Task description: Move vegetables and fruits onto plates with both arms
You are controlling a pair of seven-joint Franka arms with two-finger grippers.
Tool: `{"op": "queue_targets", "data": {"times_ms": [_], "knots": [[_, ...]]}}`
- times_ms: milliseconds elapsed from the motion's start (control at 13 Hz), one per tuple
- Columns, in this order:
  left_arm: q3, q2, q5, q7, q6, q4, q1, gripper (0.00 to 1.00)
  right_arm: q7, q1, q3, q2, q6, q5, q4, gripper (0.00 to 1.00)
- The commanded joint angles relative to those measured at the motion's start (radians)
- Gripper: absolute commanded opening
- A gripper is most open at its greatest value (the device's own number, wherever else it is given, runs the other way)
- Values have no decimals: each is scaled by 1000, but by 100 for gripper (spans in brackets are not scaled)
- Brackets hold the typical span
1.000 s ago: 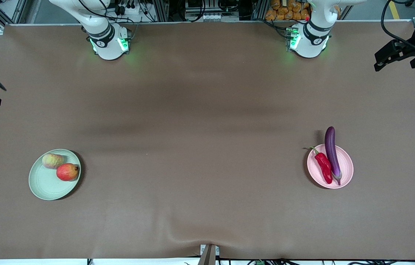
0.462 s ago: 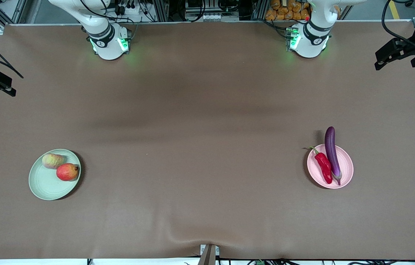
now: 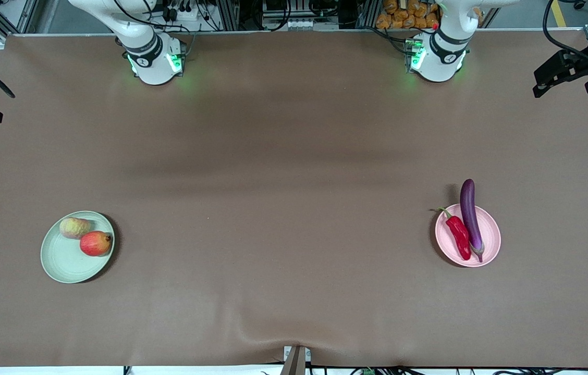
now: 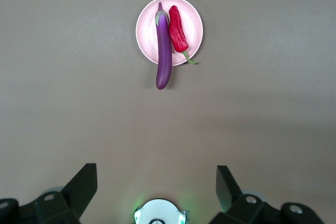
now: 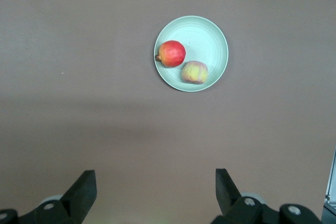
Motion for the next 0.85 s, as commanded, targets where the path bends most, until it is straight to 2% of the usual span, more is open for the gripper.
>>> {"op": "queue_targets", "data": {"times_ms": [0, 231, 769], "knots": [[-1, 11, -10, 12, -19, 29, -4, 100, 12, -9, 6, -11, -4, -14, -17, 100], [-9, 11, -10, 12, -18, 30, -6, 100, 14, -26, 3, -11, -12, 46, -29, 100], [-7, 12, -24, 14, -18, 29, -3, 100, 14, -33, 3, -9, -23, 80, -30, 100]]}}
